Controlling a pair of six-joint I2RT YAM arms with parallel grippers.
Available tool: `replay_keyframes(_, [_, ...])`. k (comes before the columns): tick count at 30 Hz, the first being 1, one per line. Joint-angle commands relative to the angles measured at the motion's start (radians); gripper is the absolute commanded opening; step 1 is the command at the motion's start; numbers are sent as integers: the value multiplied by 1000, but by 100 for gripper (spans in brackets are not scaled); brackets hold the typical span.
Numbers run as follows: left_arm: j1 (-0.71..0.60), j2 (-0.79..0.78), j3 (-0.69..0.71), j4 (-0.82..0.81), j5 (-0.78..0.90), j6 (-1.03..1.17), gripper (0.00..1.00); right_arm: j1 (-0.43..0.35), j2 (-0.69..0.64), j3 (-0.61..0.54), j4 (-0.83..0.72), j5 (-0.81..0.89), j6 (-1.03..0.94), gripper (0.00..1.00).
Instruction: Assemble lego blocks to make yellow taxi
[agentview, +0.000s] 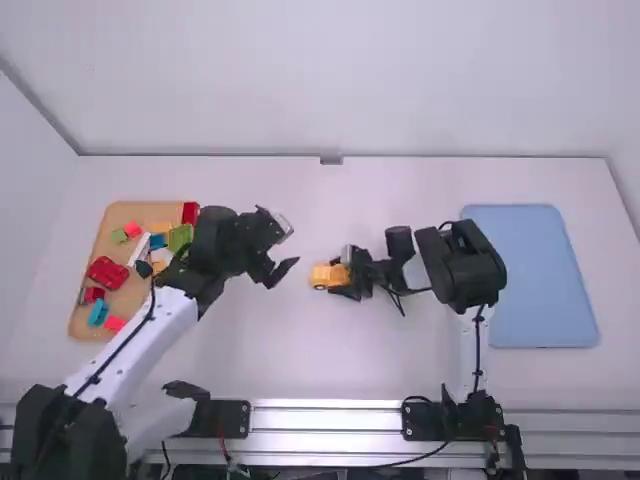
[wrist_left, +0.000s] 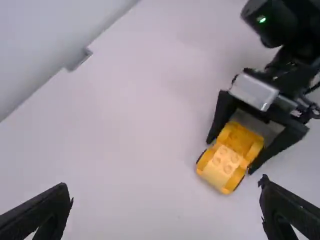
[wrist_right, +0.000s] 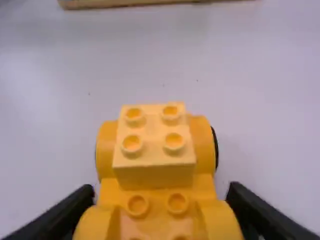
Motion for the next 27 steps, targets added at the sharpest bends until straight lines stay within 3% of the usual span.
replay_keyframes(1, [1, -49, -41, 18, -131, -127, 99, -9, 30, -12, -31, 80, 33, 85])
replay_keyframes(4, [1, -101, -79, 42, -323, -273, 99, -34, -38, -34, -108, 71, 32, 96])
replay_keyframes(8, [3, -149, -86, 34, -467, -398, 99, -52, -199, -63, -298, 138, -5, 100])
replay_keyframes(14, [-1, -211, -86, 44, -455, -286, 100, -52, -525, -33, -626, 293, -45, 98])
replay_keyframes(16, [-6, -219, -86, 61, -458, -219, 93, -38, -591, -8, -657, 313, -30, 98])
replay_keyframes(18, [-7, -221, -86, 97, -458, -224, 99, -16, -648, 20, -651, 325, 2, 98])
replay_keyframes(20, [-7, -221, -85, 114, -476, -298, 99, 0, -671, 40, -650, 324, 6, 98])
replay_keyframes(27, [3, -232, -86, 28, -776, -616, 99, 151, -655, 179, -680, 348, 22, 98])
